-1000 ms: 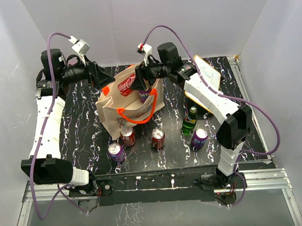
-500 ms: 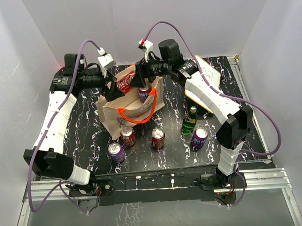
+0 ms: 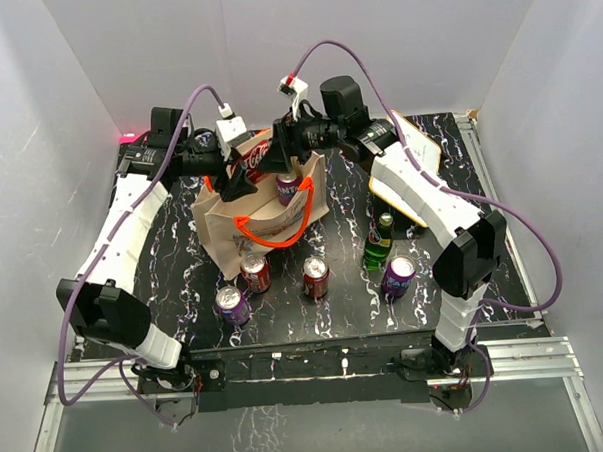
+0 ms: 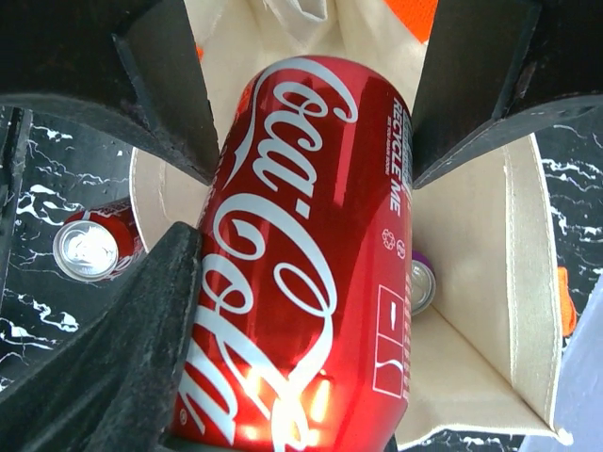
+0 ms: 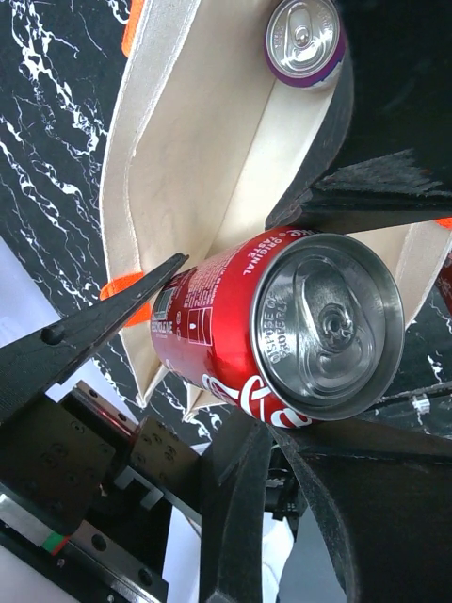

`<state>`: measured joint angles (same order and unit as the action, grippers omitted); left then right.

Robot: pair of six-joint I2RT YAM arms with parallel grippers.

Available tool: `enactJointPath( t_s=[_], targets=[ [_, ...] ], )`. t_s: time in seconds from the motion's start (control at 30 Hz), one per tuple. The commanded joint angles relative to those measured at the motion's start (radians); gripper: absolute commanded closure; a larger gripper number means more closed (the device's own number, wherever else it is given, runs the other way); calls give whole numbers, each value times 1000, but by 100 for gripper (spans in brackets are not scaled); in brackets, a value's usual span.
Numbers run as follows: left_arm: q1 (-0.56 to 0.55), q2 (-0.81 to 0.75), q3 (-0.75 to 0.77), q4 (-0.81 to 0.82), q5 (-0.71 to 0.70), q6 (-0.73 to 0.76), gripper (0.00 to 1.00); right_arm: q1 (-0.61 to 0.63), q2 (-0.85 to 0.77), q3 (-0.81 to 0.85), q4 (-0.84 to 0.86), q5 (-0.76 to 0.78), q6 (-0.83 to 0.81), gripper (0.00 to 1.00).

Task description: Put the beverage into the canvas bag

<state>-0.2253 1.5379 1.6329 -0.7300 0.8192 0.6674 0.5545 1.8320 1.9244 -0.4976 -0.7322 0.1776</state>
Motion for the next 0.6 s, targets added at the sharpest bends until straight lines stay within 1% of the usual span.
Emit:
enactJointPath(
  t_s=[0.0,0.03,0.13,0.2,0.23,0.27,0.3,0.33,0.37,0.5,0.57],
  targets=[
    [-12,4,4,39,78,33,29,-7,-70,64,172,-53,47,92],
    [-11,8,4,43,84,30,33,-8,-68,64,174,-54,49,92],
    [-11,14,-2,65,93,7,50,-8,-61,69,175,-58,53,92],
    [-11,11,-14,91,97,-25,67,-9,-63,65,178,-44,54,92],
    [-11,8,-20,109,100,-43,78,-11,-68,61,183,-36,54,89],
    [-12,6,-28,127,106,-66,91,-13,-71,56,188,-21,55,81],
    [-11,1,-36,148,112,-93,100,-15,-75,50,194,-12,57,72],
    [-11,-3,-45,168,121,-119,100,-18,-80,43,201,-7,61,62],
    [-11,-5,-50,184,138,-142,100,-21,-80,36,208,-1,67,54],
    [-11,-6,-60,231,189,-207,100,-28,-80,21,234,-2,95,28],
    [-11,-5,-61,245,204,-223,100,-33,-80,13,251,-5,112,23]
  ],
)
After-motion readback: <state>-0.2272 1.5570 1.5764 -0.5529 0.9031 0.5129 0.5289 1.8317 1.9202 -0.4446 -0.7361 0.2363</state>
